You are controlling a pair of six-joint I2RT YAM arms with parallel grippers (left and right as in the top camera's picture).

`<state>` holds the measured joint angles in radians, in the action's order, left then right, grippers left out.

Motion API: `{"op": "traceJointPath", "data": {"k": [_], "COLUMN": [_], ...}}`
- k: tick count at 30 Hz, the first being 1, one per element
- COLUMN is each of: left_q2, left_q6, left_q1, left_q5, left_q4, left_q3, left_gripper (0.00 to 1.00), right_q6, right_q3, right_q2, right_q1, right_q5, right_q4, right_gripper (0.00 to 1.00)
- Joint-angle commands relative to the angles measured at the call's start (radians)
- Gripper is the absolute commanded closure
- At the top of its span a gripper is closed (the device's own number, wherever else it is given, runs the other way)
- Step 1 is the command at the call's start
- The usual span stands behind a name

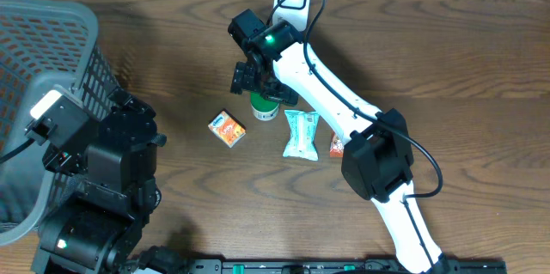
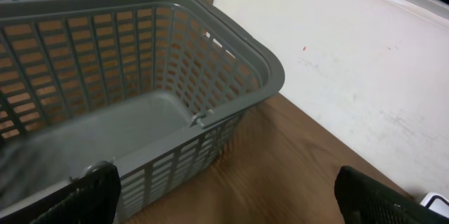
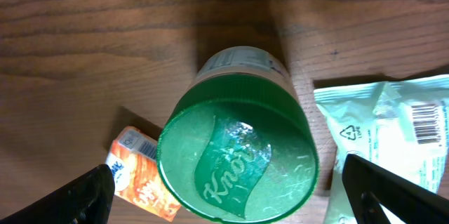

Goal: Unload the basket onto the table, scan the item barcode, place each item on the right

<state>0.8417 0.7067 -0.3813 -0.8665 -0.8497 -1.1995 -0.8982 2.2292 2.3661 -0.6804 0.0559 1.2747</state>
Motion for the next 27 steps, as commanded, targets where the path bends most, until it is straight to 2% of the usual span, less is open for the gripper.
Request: {"op": "traceJointPath", "data": {"k": [1,14,27], "left_q2": [0.0,0.0,0.0], "left_q6": [0.005,0.005,0.005], "left_q1": [0.005,0.005,0.005], "left_q5": [-0.005,-0.005,-0.009], "left_q4": [-0.006,-0.032,-0.061], "left_q3": [-0.017,-0.017,-0.017], "left_gripper": [0.02,0.02,0.02], "right_q6": [0.02,0.013,0.002], "right_q3": [-0.022,-0.093,-0.093], "right_q2": [0.01,0.013,0.12], "right_q1": [-0.002,-0.003,-0.011], "right_q5": [-0.022,-0.021,0.028], "right_q4": [-0.004,-0.077,-0.074], "right_gripper": [0.01,0.01,0.03]}}
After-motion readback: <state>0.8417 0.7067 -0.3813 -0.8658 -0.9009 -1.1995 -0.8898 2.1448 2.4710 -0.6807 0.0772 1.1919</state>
